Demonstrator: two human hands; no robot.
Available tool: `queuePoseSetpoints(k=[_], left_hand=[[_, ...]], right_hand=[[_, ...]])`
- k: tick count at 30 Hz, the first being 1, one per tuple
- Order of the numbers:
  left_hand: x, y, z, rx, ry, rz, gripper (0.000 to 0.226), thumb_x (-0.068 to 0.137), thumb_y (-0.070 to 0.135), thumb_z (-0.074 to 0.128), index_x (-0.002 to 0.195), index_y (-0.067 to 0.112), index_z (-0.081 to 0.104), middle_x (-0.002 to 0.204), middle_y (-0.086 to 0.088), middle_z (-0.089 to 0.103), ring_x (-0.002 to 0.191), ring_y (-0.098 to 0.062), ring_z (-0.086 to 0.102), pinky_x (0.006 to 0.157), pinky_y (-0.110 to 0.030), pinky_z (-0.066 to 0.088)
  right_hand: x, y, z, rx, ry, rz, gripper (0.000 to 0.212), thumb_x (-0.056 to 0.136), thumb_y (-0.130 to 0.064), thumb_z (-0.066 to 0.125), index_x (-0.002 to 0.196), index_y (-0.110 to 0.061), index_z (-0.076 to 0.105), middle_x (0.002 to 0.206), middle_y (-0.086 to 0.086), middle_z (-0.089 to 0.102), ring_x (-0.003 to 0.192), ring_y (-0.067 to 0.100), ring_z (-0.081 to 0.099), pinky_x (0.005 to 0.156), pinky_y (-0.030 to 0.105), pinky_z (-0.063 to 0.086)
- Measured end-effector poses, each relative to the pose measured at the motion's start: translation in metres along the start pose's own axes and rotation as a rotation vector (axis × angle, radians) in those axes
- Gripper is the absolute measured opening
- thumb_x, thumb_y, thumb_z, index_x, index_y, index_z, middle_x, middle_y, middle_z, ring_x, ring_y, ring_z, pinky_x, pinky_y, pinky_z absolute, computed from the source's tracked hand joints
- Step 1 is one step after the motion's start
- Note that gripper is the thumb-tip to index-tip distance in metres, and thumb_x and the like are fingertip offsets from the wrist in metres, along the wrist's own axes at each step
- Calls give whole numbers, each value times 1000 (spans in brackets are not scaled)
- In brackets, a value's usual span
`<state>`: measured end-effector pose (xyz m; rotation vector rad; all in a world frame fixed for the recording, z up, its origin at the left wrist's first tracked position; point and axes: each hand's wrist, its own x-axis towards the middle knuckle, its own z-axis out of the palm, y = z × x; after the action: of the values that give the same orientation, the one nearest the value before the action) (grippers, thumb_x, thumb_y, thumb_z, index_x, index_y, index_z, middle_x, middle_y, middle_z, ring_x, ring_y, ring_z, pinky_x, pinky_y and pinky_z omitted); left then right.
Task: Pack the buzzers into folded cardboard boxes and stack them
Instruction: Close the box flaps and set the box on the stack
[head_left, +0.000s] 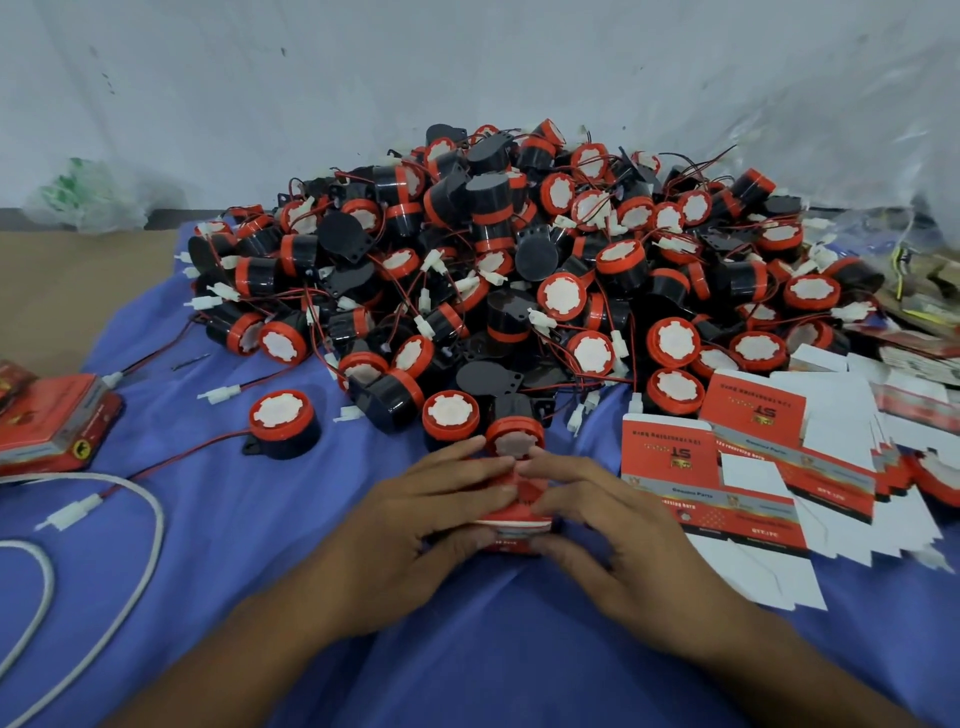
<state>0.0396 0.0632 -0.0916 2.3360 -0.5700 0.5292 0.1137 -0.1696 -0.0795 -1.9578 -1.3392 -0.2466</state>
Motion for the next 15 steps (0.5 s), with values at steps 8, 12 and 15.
queuePoseSetpoints(k=[8,12,15], left_hand=[[0,3,-1,77,-50,50,35,97,27,60,131,19,65,148,5,51,147,-18,32,116,-32,35],[-1,4,0,161,-59,90,35,98,23,56,130,15,65,149,2,49,149,-19,28,116,-35,34],[-2,4,-1,106,-22,62,36,98,27,58,134,23,62,152,6,45,146,-16,33,113,-34,38]], right_hand=[[4,-2,0,-24,2,-64,8,97,-15,65,93,-11,70,132,-2,59,131,4,51,96,17,45],[2,-1,2,-147,-84,-100,15,101,-17,55,94,-11,66,142,1,52,146,13,35,108,27,42],[2,-3,6,-57,-53,-54,15,100,-20,60,114,-16,64,148,-6,47,145,8,34,111,25,38]])
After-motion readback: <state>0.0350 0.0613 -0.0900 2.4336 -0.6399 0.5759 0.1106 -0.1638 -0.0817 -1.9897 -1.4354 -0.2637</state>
